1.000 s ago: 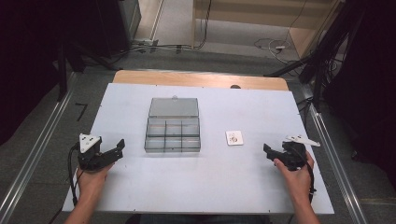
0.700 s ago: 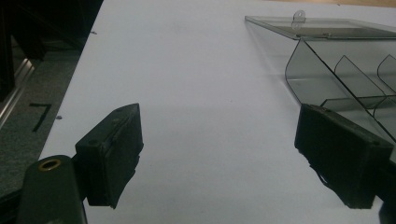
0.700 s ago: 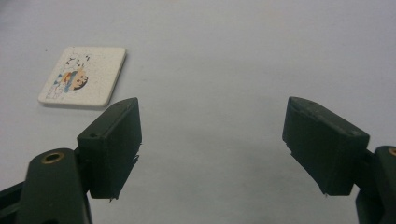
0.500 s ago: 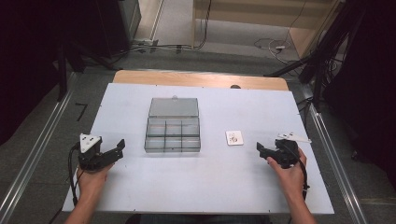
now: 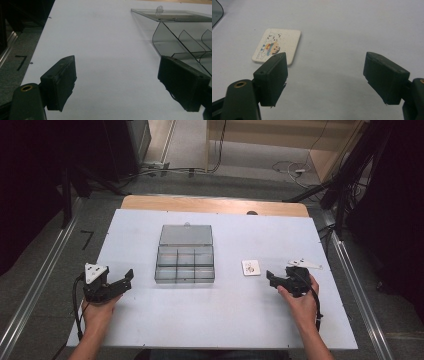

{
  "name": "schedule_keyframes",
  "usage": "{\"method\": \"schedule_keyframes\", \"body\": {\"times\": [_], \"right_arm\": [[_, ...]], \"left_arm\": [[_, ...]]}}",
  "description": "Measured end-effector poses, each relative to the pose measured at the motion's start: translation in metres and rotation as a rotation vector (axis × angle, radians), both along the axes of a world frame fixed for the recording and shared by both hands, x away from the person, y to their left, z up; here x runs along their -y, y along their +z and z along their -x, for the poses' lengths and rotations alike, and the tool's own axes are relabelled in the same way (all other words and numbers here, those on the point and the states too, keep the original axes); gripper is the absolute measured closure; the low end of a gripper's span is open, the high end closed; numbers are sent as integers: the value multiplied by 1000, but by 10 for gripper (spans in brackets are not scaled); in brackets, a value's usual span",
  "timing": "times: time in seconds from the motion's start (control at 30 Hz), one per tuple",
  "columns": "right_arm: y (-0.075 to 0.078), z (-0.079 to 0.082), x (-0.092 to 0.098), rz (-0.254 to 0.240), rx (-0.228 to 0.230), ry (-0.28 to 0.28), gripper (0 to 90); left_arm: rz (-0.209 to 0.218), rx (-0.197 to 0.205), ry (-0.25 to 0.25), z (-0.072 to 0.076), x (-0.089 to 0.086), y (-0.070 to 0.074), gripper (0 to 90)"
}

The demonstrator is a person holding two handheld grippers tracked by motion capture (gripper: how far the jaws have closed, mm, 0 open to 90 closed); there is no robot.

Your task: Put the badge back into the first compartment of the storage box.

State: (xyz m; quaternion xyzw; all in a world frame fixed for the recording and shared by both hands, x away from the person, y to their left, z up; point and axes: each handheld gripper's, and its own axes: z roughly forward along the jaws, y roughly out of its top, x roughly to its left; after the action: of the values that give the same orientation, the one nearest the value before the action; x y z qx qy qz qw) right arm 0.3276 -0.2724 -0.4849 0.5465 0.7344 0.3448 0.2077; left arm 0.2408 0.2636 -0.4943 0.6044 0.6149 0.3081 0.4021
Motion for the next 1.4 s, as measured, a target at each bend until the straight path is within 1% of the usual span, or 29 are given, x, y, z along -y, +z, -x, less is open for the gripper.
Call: {"method": "schedule_keyframes", "body": {"times": [0.63, 0.93, 1.13, 1.17, 1.4], "right_arm": [[-2, -8, -18, 1, -1, 29, 183], [-4, -13, -30, 6, -6, 47, 183], [-6, -16, -41, 10, -9, 60, 183], [-6, -16, -45, 10, -11, 63, 184], [-9, -19, -57, 23, -16, 64, 185]], "left_arm": [[1, 0, 1, -1, 1, 0, 155], [3, 1, 1, -1, 0, 0, 155], [3, 1, 1, -1, 0, 0, 155], [4, 1, 0, -1, 0, 0, 155], [2, -2, 0, -1, 0, -1, 155]]}}
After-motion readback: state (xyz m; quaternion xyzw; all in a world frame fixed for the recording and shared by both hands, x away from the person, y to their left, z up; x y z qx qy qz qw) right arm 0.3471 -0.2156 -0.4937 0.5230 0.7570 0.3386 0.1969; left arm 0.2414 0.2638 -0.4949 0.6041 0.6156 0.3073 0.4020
